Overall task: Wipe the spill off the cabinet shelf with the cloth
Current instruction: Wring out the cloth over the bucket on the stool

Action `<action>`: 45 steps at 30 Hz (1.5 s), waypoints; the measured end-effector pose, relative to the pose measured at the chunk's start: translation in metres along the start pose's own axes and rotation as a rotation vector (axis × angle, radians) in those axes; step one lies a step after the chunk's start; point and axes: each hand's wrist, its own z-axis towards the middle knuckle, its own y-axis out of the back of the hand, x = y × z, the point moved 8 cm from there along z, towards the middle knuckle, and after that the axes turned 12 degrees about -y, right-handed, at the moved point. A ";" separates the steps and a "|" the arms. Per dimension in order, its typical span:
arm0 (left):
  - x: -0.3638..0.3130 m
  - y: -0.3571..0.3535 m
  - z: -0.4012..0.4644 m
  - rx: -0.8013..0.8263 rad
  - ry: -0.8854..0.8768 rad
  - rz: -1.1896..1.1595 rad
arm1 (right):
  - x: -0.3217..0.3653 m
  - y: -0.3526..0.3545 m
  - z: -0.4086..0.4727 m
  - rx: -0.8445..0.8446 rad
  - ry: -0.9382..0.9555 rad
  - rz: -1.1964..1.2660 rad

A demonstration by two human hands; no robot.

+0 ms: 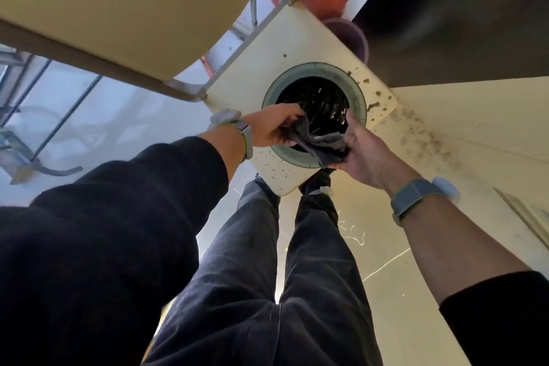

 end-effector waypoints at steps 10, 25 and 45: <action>-0.020 -0.009 0.008 -0.003 -0.224 0.539 | 0.001 0.011 0.026 -0.185 -0.010 -0.689; -0.020 -0.010 0.017 0.238 -0.260 0.903 | 0.014 0.001 0.052 -0.212 0.019 -1.364; -0.031 -0.008 0.026 0.193 -0.284 0.759 | 0.001 -0.006 0.060 0.363 -0.480 -0.446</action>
